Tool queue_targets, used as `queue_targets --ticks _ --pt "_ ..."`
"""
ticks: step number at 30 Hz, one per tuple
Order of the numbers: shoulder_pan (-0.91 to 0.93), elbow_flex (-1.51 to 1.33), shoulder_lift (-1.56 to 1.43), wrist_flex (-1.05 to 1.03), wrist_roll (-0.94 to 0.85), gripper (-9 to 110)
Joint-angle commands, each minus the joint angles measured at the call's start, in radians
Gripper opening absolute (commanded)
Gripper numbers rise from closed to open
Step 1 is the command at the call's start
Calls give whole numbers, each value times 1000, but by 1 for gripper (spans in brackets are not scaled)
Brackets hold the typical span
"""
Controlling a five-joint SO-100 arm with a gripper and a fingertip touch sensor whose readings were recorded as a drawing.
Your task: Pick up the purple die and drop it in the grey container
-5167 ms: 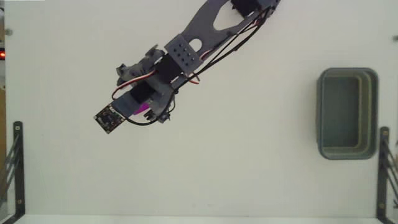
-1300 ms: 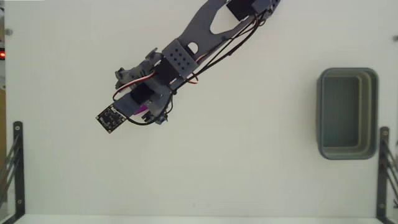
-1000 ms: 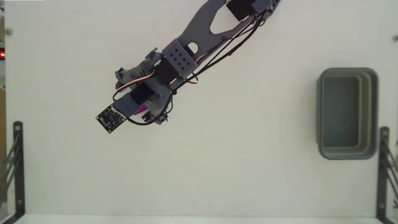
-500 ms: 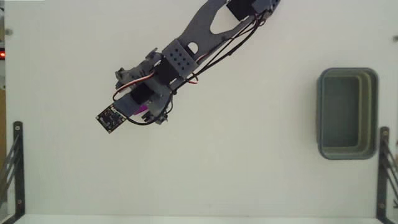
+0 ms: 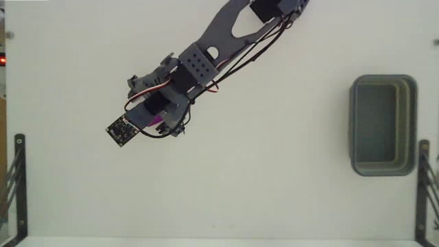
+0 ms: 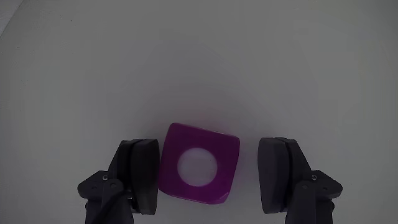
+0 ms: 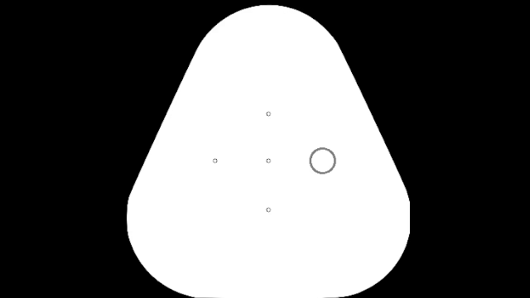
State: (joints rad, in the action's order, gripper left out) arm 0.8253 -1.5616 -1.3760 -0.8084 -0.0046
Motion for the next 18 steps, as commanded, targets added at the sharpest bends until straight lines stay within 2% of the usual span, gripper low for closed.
queue_targets --ticks 1,18 --pt "12 -4 -32 16 5 96" --pt "12 -4 -32 16 5 91"
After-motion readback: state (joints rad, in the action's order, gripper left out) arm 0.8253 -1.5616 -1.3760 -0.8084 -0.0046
